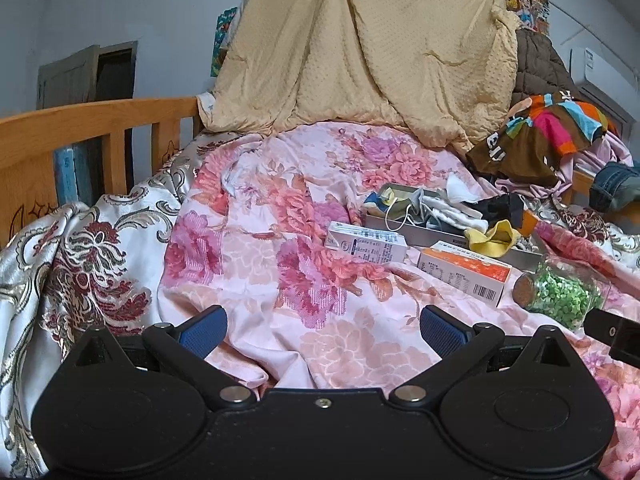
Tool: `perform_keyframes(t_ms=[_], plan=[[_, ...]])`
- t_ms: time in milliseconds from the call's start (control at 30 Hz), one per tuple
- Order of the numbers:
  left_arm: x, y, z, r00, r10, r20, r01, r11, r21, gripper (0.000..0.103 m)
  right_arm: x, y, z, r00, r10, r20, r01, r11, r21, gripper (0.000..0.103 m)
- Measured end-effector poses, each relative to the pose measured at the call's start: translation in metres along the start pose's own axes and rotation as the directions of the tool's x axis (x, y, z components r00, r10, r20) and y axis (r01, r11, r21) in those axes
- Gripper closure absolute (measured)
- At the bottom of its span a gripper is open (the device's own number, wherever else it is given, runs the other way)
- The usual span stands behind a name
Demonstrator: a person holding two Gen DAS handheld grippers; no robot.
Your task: Organize soft objects
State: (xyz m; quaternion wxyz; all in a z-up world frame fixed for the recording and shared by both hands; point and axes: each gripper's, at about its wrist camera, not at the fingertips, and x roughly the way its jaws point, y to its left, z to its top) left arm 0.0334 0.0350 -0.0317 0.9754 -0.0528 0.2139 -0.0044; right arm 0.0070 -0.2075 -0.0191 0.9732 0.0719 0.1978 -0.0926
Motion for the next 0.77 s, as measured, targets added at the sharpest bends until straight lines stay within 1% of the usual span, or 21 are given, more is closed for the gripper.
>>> perform_keyframes(t_ms=[133, 267, 667, 767], plan=[[-0.0011, -0.0032, 0.0004, 1.0, -0.007, 0.003, 0.007, 1.0, 0.02, 0.001, -0.0001, -0.0003, 0.0004, 1.0, 0.0, 0.0, 0.0, 1.0, 0.001, 0.0], [-0.0007, -0.0067, 0.0009, 1.0, 0.002, 0.005, -0.003, 0.999, 0.046, 0.001, -0.0001, 0.0003, -0.0001, 1.0, 0.002, 0.0, -0.002, 1.0, -0.003, 0.0], [0.0011, -0.0052, 0.0008, 1.0, 0.016, -0.002, -0.016, 0.999, 0.052, 0.001, 0.0023, -0.0009, -0.0016, 1.0, 0.01, -0.002, -0.01, 1.0, -0.01, 0.0], [0.0036, -0.0052, -0.0006, 1.0, 0.017, -0.008, -0.016, 0.998, 0.053, 0.001, 0.0065, -0.003, -0.0004, 1.0, 0.002, -0.02, -0.002, 1.0, -0.002, 0.0]])
